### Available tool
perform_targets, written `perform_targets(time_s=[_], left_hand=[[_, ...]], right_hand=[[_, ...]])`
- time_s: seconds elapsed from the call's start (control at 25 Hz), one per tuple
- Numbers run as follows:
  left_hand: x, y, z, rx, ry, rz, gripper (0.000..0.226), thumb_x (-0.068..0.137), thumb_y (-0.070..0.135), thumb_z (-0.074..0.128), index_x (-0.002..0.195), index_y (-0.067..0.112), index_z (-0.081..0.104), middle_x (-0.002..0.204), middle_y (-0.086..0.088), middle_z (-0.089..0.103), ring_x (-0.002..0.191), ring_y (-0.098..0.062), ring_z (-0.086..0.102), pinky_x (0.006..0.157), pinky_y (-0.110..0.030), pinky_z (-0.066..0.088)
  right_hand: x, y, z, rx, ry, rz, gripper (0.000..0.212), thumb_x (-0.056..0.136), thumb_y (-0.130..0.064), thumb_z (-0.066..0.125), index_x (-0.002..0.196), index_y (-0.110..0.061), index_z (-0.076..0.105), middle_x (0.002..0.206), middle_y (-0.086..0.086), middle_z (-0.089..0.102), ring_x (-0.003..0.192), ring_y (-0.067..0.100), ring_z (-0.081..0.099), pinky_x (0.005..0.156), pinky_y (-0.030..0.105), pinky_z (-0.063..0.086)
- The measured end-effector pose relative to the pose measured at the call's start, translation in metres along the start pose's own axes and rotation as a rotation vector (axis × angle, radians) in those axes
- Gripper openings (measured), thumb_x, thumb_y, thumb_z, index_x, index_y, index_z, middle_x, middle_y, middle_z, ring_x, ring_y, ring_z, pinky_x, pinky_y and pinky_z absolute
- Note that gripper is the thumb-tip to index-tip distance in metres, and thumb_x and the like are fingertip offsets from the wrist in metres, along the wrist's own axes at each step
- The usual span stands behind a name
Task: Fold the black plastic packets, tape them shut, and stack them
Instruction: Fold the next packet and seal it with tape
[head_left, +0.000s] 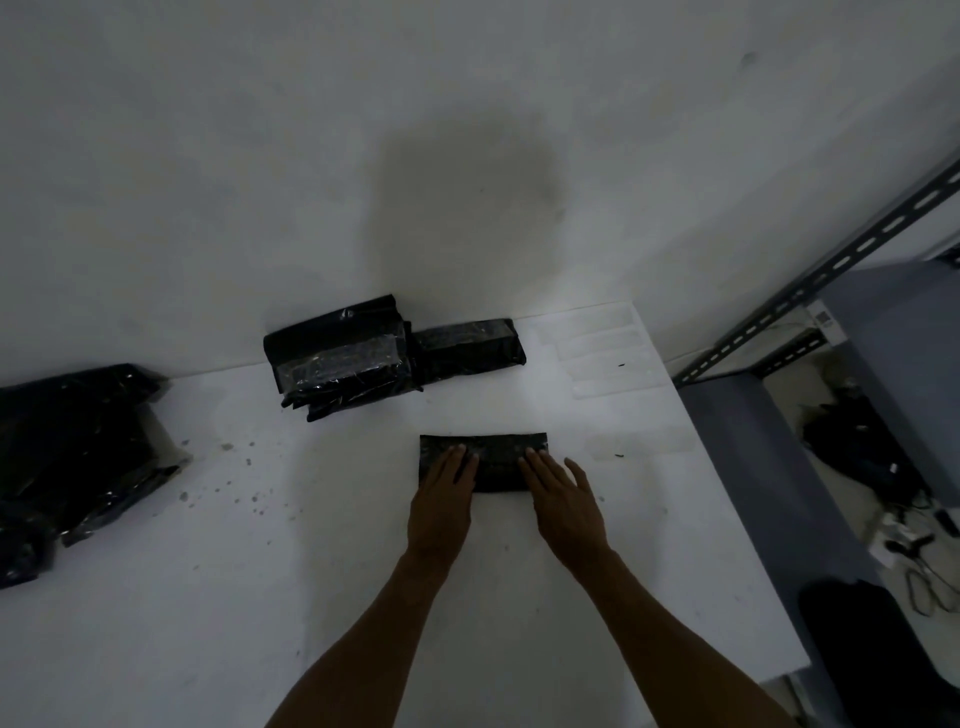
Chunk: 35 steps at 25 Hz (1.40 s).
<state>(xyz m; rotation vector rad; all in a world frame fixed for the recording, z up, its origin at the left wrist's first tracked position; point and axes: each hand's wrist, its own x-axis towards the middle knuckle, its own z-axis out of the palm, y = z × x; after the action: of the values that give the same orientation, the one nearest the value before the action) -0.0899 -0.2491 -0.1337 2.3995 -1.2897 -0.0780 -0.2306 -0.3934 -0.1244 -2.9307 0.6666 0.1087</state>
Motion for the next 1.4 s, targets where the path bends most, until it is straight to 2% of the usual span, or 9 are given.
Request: perform_targets(time_s=[0.16,0.28,0.44,0.56,0.68,0.76,1.0,1.24,1.4], left_hand=[[0.013,0.011,0.008,-0.008,-0.033,0.005,0.061,0.067,0.002,0.087,0.124,0.005,0.066,0.127,-0.016,0.064,0.119,-0.032,0.060,0.089,-0.037,0.056],[0.019,0.020,0.008,-0.018,-0.054,-0.021,0.059,0.068,0.003,0.087,0.123,0.004,0.066,0.127,-0.016,0.064,0.120,-0.032,0.060,0.090,-0.038,0.056],[0.019,0.026,0.009,-0.036,-0.048,-0.018,0.050,0.083,0.010,0.076,0.129,0.001,0.060,0.134,-0.019,0.058,0.128,-0.034,0.053,0.097,-0.044,0.053],[0.019,0.025,0.012,-0.059,-0.021,-0.018,0.041,0.094,0.014,0.062,0.133,0.002,0.058,0.138,-0.018,0.055,0.133,-0.032,0.048,0.104,-0.041,0.047],[0.018,0.025,0.013,-0.055,-0.015,-0.010,0.042,0.099,0.023,0.046,0.135,0.002,0.056,0.140,-0.017,0.053,0.135,-0.031,0.046,0.108,-0.038,0.042],[0.019,0.024,0.013,-0.060,-0.016,-0.011,0.045,0.100,0.025,0.041,0.135,0.002,0.055,0.141,-0.017,0.053,0.135,-0.031,0.045,0.109,-0.037,0.040],[0.019,0.021,0.015,-0.077,0.006,0.003,0.042,0.099,0.022,0.044,0.134,0.003,0.056,0.140,-0.018,0.053,0.133,-0.032,0.046,0.109,-0.037,0.040],[0.018,0.021,0.010,-0.086,0.013,0.028,0.045,0.094,0.019,0.052,0.136,0.003,0.054,0.142,-0.018,0.051,0.136,-0.032,0.043,0.109,-0.040,0.040],[0.017,0.021,0.005,-0.060,0.018,0.028,0.044,0.092,0.021,0.060,0.131,0.002,0.058,0.139,-0.017,0.054,0.135,-0.030,0.044,0.110,-0.042,0.041]], right_hand=[[-0.001,0.024,-0.007,0.083,0.078,0.065,0.072,0.078,-0.006,0.071,0.144,-0.009,0.044,0.145,0.013,0.050,0.132,0.026,0.050,0.111,0.046,0.036],[-0.002,0.065,-0.014,0.119,0.158,0.365,0.070,0.080,0.003,0.058,0.147,-0.006,0.038,0.149,0.017,0.044,0.137,0.030,0.043,0.113,0.048,0.033],[0.001,0.131,-0.016,0.111,0.077,0.737,0.064,0.091,-0.001,0.042,0.153,-0.007,0.025,0.157,0.018,0.028,0.144,0.034,0.029,0.116,0.052,0.021],[0.006,0.161,-0.018,0.199,0.098,0.933,0.048,0.096,-0.007,0.043,0.142,0.003,0.038,0.142,0.026,0.044,0.128,0.043,0.043,0.108,0.056,0.035],[0.009,0.176,-0.019,0.244,0.158,0.977,0.038,0.095,-0.009,0.051,0.127,0.010,0.053,0.123,0.032,0.057,0.112,0.047,0.053,0.098,0.054,0.045],[0.013,0.179,-0.024,0.336,0.202,1.025,0.035,0.094,-0.008,0.054,0.124,0.011,0.057,0.122,0.033,0.059,0.112,0.046,0.056,0.100,0.051,0.045],[0.018,0.178,-0.048,0.453,0.225,1.117,0.030,0.090,0.001,0.056,0.118,0.010,0.062,0.119,0.031,0.062,0.111,0.043,0.059,0.099,0.038,0.043],[0.019,0.156,-0.065,0.485,0.175,1.083,0.033,0.087,0.000,0.056,0.120,0.004,0.060,0.118,0.025,0.062,0.110,0.042,0.059,0.096,0.045,0.049],[0.022,0.133,-0.078,0.430,0.242,0.959,0.033,0.082,0.009,0.057,0.114,0.011,0.063,0.115,0.031,0.063,0.104,0.044,0.061,0.091,0.049,0.052]])
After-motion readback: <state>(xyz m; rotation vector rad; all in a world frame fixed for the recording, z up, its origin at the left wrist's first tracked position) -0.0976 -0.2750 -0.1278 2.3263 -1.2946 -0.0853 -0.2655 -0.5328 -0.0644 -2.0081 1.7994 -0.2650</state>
